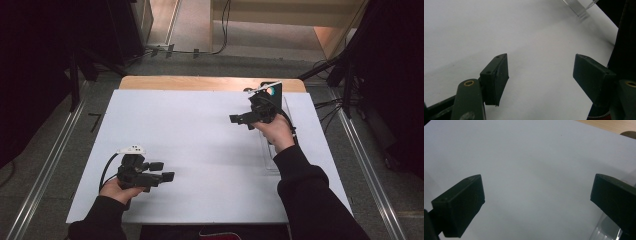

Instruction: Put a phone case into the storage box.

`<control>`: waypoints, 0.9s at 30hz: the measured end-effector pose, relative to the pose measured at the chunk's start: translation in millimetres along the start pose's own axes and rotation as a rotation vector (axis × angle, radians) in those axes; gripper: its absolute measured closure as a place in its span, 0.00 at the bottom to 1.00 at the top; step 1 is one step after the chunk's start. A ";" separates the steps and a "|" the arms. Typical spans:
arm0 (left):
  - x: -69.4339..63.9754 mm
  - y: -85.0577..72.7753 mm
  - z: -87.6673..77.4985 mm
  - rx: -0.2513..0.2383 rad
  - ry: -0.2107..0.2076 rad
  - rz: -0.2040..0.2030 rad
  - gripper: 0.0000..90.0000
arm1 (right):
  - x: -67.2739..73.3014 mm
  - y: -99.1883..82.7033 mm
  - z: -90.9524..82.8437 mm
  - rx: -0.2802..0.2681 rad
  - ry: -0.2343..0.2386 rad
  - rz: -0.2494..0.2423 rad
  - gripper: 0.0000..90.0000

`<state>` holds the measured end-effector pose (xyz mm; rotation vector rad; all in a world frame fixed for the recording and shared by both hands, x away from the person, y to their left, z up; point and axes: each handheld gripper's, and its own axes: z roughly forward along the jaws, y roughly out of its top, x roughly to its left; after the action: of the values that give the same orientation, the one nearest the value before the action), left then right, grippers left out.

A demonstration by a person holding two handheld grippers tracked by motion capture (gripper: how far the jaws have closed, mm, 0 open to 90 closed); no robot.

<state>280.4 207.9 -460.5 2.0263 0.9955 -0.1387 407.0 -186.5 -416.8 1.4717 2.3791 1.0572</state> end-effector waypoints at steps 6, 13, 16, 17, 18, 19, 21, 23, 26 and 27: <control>0.3 -0.1 0.0 0.002 -0.002 0.000 0.32 | 7.1 -11.3 -3.1 -0.005 0.004 -0.008 0.13; 0.8 0.8 -1.5 0.008 -0.004 0.010 0.32 | 11.1 -26.2 -2.7 0.017 0.041 -0.022 0.17; 1.3 1.0 -1.5 0.012 -0.005 0.012 0.32 | 13.8 -31.8 -3.5 0.037 0.054 -0.027 0.20; 1.1 1.0 -1.5 0.012 -0.006 0.011 0.32 | 14.8 -33.2 -4.2 0.039 0.060 -0.026 0.20; 1.0 0.9 -1.6 0.012 -0.005 0.013 0.32 | 15.7 -34.5 -5.1 0.037 0.065 -0.030 0.21; 1.0 0.9 -1.6 0.013 -0.007 0.013 0.32 | 16.6 -35.6 -5.8 0.034 0.067 -0.035 0.21; 0.9 0.8 -1.5 0.012 -0.007 0.013 0.32 | 19.5 -38.4 -7.6 0.037 0.079 -0.045 0.21; 1.0 0.9 -1.5 0.014 -0.010 0.013 0.32 | 22.0 -41.4 -9.1 0.038 0.090 -0.052 0.22; 0.7 1.0 -1.4 0.016 -0.012 0.018 0.32 | 25.8 -46.1 -11.1 0.043 0.107 -0.060 0.22; 0.6 1.0 -1.4 0.017 -0.012 0.020 0.32 | 27.6 -48.5 -11.9 0.046 0.114 -0.068 0.22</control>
<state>281.1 209.0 -459.2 2.0476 0.9698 -0.1489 352.3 -182.4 -432.4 1.3693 2.5277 1.1056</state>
